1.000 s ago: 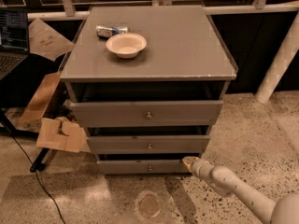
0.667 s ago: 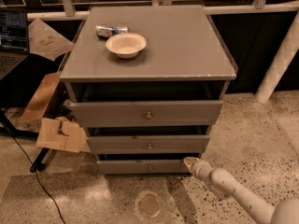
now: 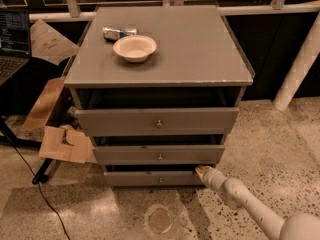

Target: Open bottom drawer

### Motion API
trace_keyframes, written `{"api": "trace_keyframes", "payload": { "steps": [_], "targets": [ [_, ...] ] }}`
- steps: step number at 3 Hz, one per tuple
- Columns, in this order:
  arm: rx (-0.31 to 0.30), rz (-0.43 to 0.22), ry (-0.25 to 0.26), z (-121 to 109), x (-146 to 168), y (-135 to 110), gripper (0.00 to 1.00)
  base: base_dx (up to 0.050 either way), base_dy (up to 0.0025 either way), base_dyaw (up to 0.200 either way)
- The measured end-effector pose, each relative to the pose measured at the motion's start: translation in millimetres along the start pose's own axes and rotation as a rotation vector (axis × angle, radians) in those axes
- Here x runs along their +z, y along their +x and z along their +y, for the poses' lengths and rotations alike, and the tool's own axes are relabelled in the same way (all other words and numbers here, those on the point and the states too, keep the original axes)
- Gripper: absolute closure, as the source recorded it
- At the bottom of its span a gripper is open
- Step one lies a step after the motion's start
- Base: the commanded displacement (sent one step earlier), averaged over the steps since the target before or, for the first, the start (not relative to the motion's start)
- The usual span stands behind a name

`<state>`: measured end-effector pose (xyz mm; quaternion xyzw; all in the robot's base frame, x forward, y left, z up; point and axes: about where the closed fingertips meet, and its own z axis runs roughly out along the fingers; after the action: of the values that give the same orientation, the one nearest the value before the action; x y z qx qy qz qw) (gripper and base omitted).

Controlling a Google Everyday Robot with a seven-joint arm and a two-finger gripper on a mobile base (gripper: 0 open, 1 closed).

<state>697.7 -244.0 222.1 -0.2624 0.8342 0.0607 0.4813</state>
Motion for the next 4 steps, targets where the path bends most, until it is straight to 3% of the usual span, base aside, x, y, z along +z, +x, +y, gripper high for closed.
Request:
{"api": "trace_keyframes", "payload": {
  "steps": [1,2,4],
  "targets": [
    [0.005,-0.017,-0.021,-10,29,-3,1.0,0.0,0.0,0.0],
    [0.004,-0.018,-0.017,-12,29,-5,1.0,0.0,0.0,0.0],
    [-0.018,0.077,-0.064,-7,45,13,1.0,0.0,0.0,0.0]
  ]
}}
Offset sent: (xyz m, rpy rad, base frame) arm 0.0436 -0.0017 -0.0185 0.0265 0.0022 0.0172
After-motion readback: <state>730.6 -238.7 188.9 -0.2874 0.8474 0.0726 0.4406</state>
